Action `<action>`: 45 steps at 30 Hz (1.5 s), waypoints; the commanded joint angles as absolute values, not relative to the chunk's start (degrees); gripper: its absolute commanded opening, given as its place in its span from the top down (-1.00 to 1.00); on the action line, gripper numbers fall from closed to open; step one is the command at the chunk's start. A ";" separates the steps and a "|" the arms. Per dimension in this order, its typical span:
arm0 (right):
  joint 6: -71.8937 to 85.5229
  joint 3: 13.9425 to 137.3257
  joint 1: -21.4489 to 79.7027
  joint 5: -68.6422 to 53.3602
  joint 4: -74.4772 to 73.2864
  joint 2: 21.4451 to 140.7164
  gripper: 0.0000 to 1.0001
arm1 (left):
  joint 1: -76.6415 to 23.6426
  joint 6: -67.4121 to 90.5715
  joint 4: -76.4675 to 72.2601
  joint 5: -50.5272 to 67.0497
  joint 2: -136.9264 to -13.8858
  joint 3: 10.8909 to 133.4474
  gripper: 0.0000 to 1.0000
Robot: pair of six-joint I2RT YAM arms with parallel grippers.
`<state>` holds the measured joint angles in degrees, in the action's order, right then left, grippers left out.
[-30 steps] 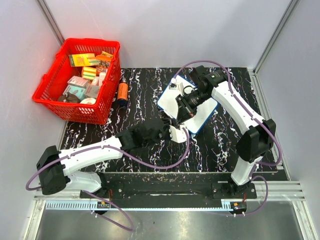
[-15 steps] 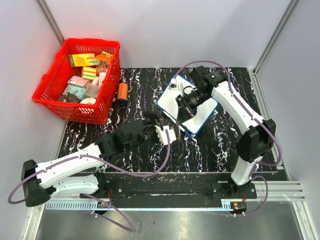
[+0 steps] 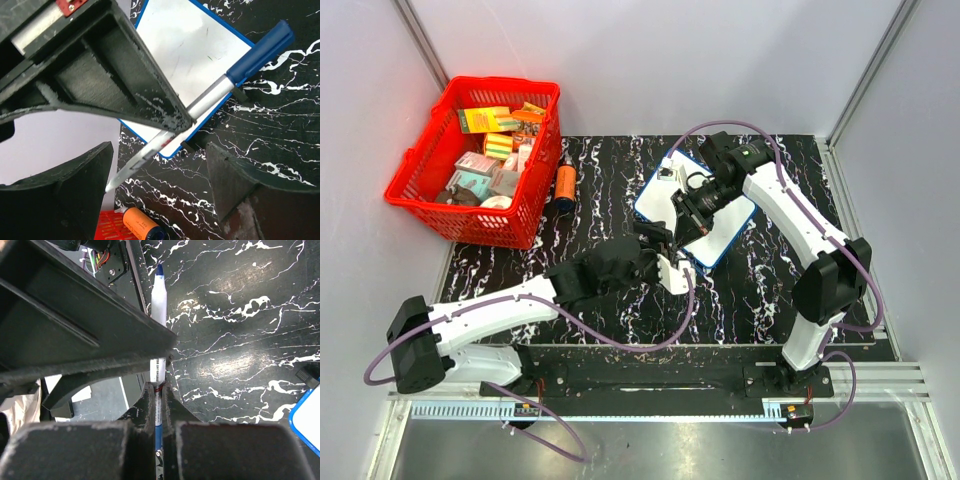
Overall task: Write a sentence on the whiteboard
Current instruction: Pass from the right arm to the left, then pass from the left arm to the right
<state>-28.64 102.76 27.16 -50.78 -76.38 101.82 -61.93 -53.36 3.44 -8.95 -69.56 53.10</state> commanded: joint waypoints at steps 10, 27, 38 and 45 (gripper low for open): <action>-30.59 105.20 27.51 -53.53 -80.77 102.57 1.00 | -62.49 -55.11 -6.06 -12.39 -72.95 53.62 0.81; -16.54 108.20 21.72 -49.22 -65.58 98.79 -0.22 | -63.63 -46.52 -3.08 -9.85 -64.61 50.19 1.00; -0.36 97.58 14.33 -42.46 -35.54 83.25 -0.99 | -63.63 -21.20 -1.15 -11.34 -61.87 51.06 1.00; 2.72 94.49 13.10 -45.78 -30.16 79.11 -0.99 | -58.90 -5.40 3.59 -4.32 -63.98 58.25 1.00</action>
<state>-0.95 95.29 13.91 -43.24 -38.46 80.42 -62.17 -18.72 2.44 -9.08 -62.98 51.20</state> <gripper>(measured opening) 0.994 0.166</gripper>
